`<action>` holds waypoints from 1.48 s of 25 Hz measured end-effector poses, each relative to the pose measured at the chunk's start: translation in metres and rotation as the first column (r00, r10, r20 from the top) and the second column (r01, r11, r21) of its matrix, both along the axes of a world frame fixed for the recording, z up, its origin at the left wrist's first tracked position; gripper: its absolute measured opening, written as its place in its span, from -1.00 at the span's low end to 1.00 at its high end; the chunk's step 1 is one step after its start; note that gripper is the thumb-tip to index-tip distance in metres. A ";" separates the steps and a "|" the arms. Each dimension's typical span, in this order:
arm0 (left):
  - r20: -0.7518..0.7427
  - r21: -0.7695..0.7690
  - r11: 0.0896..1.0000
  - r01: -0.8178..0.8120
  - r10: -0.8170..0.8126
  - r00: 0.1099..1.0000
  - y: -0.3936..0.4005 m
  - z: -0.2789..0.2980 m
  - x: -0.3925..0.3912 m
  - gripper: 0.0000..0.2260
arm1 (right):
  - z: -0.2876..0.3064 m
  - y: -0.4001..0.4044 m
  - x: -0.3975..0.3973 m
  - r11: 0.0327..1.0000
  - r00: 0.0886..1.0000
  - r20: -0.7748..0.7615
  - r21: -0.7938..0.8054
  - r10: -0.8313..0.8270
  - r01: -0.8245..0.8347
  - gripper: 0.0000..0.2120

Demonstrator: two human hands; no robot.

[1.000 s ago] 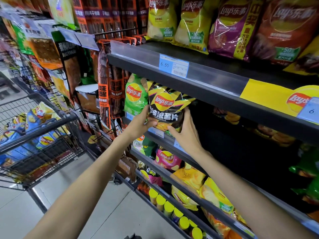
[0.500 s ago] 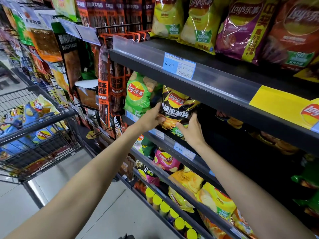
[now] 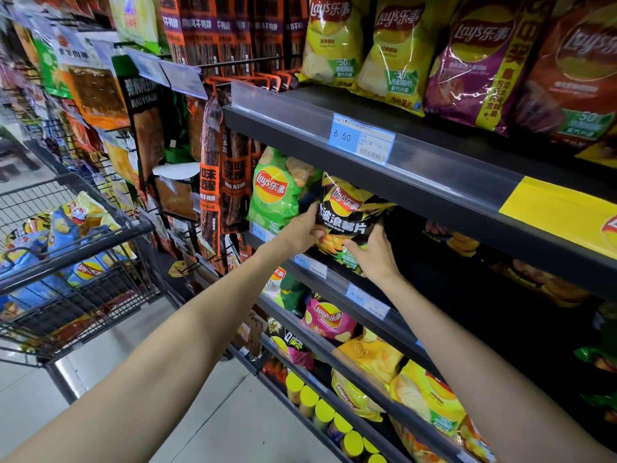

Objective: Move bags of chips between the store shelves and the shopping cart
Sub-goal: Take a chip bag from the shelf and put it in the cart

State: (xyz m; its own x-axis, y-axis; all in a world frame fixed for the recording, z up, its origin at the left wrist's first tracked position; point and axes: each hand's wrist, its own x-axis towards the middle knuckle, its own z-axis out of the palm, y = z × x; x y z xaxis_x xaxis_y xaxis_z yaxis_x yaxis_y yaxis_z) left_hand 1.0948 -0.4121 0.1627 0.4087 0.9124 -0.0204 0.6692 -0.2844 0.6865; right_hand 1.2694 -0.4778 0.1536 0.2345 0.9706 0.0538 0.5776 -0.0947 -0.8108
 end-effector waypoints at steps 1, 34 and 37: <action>-0.006 0.013 1.000 0.003 -0.003 1.000 -0.001 -0.001 -0.002 -0.39 | 0.001 -0.003 -0.002 1.000 1.000 -0.015 0.004 0.001 -0.001 -0.52; -0.398 0.408 0.773 -0.485 0.629 0.668 -0.214 0.003 -0.612 -0.63 | -0.002 -0.050 -0.609 0.578 0.563 0.457 0.122 0.689 -0.807 -0.85; -0.414 0.401 0.707 -0.583 0.708 0.573 -0.220 -0.003 -0.685 -0.62 | -0.012 -0.036 -0.697 0.463 0.452 0.435 0.088 0.779 -0.882 -0.85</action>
State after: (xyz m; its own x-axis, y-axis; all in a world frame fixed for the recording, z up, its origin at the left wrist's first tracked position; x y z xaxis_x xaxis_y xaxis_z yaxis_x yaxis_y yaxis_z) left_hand 0.4097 -0.6325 0.1601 -0.3099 0.9336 0.1796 0.9445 0.2807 0.1704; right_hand 0.5722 -0.5137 0.1416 -0.7573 0.6091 0.2355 0.4523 0.7494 -0.4836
